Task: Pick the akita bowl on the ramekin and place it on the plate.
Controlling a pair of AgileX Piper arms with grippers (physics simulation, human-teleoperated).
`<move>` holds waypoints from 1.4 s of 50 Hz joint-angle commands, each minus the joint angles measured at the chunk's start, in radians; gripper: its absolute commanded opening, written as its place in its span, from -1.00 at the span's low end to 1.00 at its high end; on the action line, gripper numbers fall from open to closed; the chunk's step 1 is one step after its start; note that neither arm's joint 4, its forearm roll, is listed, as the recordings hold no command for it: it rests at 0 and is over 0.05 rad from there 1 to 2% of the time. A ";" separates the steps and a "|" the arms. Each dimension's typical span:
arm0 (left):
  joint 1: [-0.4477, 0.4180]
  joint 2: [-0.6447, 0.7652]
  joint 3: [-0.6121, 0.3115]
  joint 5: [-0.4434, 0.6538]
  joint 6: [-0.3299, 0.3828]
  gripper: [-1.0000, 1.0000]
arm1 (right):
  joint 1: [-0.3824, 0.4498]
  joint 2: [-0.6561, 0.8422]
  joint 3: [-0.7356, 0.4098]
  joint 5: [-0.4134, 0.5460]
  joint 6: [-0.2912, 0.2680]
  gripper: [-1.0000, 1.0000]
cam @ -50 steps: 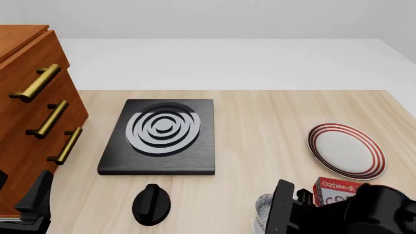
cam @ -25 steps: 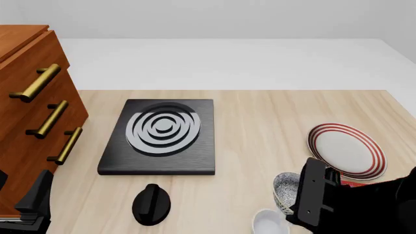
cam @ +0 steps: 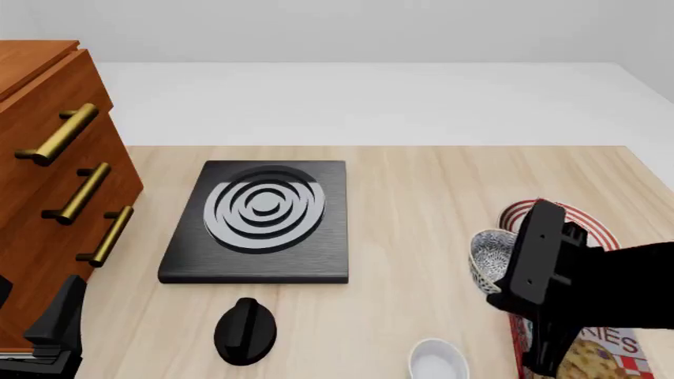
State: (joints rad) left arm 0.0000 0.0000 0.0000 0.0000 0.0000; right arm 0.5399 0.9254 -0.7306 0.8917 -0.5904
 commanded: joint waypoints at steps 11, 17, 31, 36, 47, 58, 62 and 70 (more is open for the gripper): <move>0.000 0.000 0.000 0.000 0.000 1.00 | -0.205 0.094 -0.034 -0.093 -0.075 -1.00; 0.000 0.000 0.000 0.000 0.000 1.00 | -0.267 0.123 -0.043 -0.130 -0.095 -1.00; 0.000 0.000 0.000 0.000 0.000 1.00 | -0.394 0.217 -0.079 -0.195 -0.124 -1.00; 0.000 0.000 0.000 0.000 0.000 1.00 | -0.446 0.233 -0.073 -0.209 -0.152 -1.00; 0.000 0.000 0.000 0.000 0.000 1.00 | -0.560 0.292 -0.152 -0.205 -0.157 -1.00; 0.000 0.000 0.000 0.000 0.000 1.00 | -0.633 0.349 -0.182 -0.207 -0.156 -1.00; 0.000 0.000 0.000 0.000 0.000 1.00 | -0.648 0.375 -0.191 -0.209 -0.167 -1.00; 0.000 0.000 0.000 0.000 0.000 1.00 | -0.672 0.439 -0.207 -0.244 -0.171 -1.00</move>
State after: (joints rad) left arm 0.0000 0.0000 0.0000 0.0000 0.0000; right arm -0.0882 1.2999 -0.9124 0.6758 -0.7551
